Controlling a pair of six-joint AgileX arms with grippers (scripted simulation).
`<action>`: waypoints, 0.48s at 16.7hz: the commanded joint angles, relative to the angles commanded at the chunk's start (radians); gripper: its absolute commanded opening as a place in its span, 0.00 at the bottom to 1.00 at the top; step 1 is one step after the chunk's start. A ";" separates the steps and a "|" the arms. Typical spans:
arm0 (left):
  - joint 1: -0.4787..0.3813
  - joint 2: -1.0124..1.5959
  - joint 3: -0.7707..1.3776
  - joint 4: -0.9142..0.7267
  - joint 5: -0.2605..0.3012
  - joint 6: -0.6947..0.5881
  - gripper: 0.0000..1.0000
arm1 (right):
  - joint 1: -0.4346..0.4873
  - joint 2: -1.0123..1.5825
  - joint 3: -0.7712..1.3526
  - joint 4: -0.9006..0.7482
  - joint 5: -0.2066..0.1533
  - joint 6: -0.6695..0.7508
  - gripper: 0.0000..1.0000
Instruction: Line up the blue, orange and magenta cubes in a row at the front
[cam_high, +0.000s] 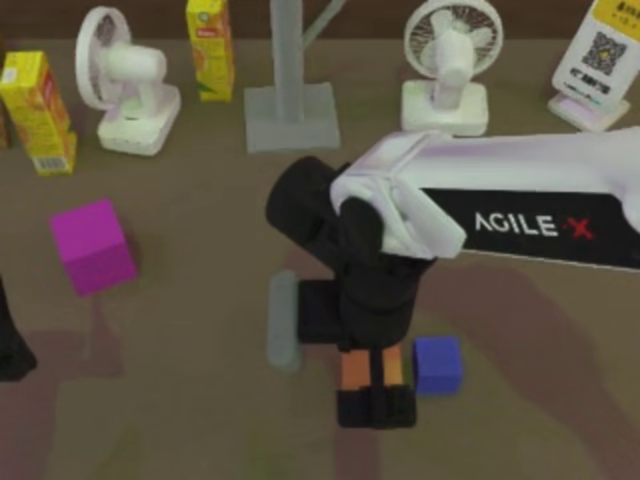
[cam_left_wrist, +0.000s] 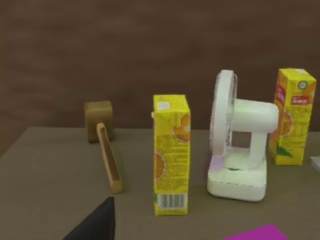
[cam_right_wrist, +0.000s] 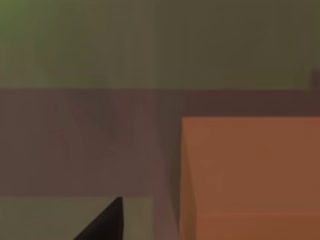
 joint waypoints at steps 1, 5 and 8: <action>0.000 0.000 0.000 0.000 0.000 0.000 1.00 | 0.000 0.000 0.000 0.000 0.000 0.000 1.00; 0.000 0.000 0.000 0.000 0.000 0.000 1.00 | 0.001 -0.004 0.016 -0.017 0.000 -0.003 1.00; 0.000 0.000 0.000 0.000 0.000 0.000 1.00 | 0.002 -0.032 0.086 -0.121 -0.001 -0.002 1.00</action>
